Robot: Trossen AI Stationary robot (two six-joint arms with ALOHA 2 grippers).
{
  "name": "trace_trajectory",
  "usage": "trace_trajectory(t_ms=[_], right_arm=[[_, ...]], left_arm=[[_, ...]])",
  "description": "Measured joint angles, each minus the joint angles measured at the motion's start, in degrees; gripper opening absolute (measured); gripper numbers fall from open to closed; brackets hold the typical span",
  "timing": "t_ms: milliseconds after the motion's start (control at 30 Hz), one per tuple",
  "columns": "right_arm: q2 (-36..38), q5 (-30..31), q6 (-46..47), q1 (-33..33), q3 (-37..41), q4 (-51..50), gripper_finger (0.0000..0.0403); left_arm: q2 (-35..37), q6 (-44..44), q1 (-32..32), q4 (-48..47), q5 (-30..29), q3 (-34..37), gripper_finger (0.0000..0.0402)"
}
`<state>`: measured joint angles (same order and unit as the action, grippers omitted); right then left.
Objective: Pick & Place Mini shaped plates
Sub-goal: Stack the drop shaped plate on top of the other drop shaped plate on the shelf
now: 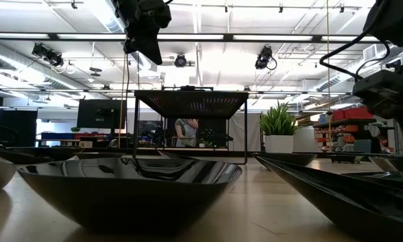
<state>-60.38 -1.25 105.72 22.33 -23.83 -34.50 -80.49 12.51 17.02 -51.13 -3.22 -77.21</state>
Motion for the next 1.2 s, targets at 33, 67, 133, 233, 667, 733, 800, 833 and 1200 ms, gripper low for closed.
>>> trace_trajectory(t_ms=[33,67,133,233,667,733,800,833,1200], right_arm=[[0.00,0.36,-0.40,0.00,0.00,-0.04,0.0037],[0.00,0.37,-0.77,0.00,0.00,-0.13,0.0031],[0.00,0.41,-1.78,0.00,0.00,-0.15,0.0016],[0.00,0.82,-3.80,0.00,0.00,-0.15,0.0004],[0.00,2.05,4.56,-0.22,0.00,6.42,0.0001],[0.00,1.84,6.30,-0.22,-0.01,6.45,0.0001],[0.00,1.83,7.43,-0.22,-0.43,6.31,0.0001],[0.00,1.83,7.47,-0.22,-0.65,6.30,0.0001],[1.79,2.08,5.93,-0.28,-5.57,0.62,0.0067]], left_arm=[[0.00,0.22,0.00,0.00,-0.27,0.00,0.0003],[0.00,0.44,0.00,0.00,-0.73,0.00,0.0003],[0.00,0.65,0.00,0.00,-1.50,0.00,0.0003],[0.00,0.74,0.03,0.25,-2.19,0.00,0.0003],[0.00,-9.85,2.67,-0.11,3.29,0.02,0.0003],[0.24,-11.85,3.02,-0.48,5.33,0.04,0.0003],[0.68,-14.57,3.23,-0.68,6.58,0.07,0.0003],[0.74,-15.83,3.23,-0.55,6.93,0.07,0.0003],[1.42,-20.68,3.54,-1.24,11.01,0.07,0.0003]])
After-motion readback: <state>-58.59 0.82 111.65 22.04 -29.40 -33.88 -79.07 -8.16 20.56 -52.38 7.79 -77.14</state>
